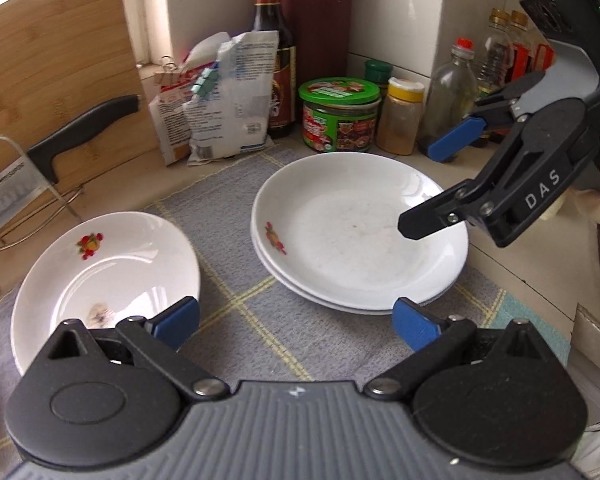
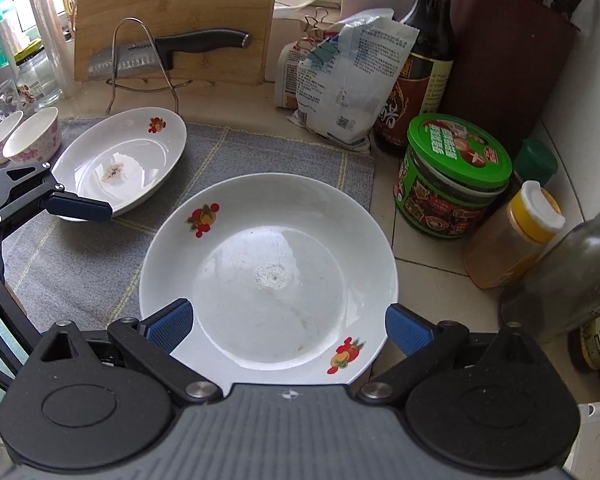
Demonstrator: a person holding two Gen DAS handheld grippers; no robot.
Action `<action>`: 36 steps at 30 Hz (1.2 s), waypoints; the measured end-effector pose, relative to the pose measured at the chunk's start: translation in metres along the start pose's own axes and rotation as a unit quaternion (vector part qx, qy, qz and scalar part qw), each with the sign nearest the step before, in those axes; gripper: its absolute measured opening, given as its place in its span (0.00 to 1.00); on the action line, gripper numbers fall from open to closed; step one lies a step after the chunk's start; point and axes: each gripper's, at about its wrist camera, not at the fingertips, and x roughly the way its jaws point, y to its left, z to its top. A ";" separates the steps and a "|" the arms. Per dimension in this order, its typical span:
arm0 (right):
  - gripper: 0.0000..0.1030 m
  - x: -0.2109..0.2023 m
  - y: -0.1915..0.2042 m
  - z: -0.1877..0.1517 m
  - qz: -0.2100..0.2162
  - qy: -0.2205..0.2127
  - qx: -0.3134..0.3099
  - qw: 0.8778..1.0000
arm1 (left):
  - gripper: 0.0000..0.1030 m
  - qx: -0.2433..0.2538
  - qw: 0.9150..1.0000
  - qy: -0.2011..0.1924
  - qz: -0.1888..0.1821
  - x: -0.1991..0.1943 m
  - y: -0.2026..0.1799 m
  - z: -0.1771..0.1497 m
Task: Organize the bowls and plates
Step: 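Move both tools to the rim of the stained plate by the knife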
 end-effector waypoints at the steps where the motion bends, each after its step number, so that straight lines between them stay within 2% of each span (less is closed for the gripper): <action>1: 1.00 -0.001 0.002 0.001 0.008 -0.008 -0.004 1.000 | 0.99 -0.012 1.000 0.000 0.009 -0.005 0.004 -0.003; 7: 1.00 0.005 0.021 0.013 0.051 -0.044 -0.020 0.998 | 0.99 -0.067 0.996 0.012 0.064 -0.029 0.026 -0.024; 14: 1.00 0.019 0.052 0.024 0.076 -0.045 -0.028 0.996 | 0.99 -0.116 0.987 0.030 0.108 -0.036 0.060 -0.057; 17: 1.00 0.022 0.064 0.027 0.075 -0.036 -0.031 0.996 | 0.99 -0.140 0.984 0.035 0.105 -0.032 0.074 -0.070; 23: 1.00 0.020 0.083 0.032 0.062 -0.021 -0.042 0.997 | 0.99 -0.144 0.984 0.039 0.094 -0.022 0.083 -0.084; 33: 1.00 0.037 0.101 0.042 0.054 0.000 -0.042 0.998 | 0.99 -0.116 0.989 0.017 0.086 -0.006 0.091 -0.076; 36: 1.00 0.044 0.105 0.050 0.065 0.008 -0.038 0.997 | 0.99 -0.107 0.990 0.013 0.088 -0.001 0.095 -0.072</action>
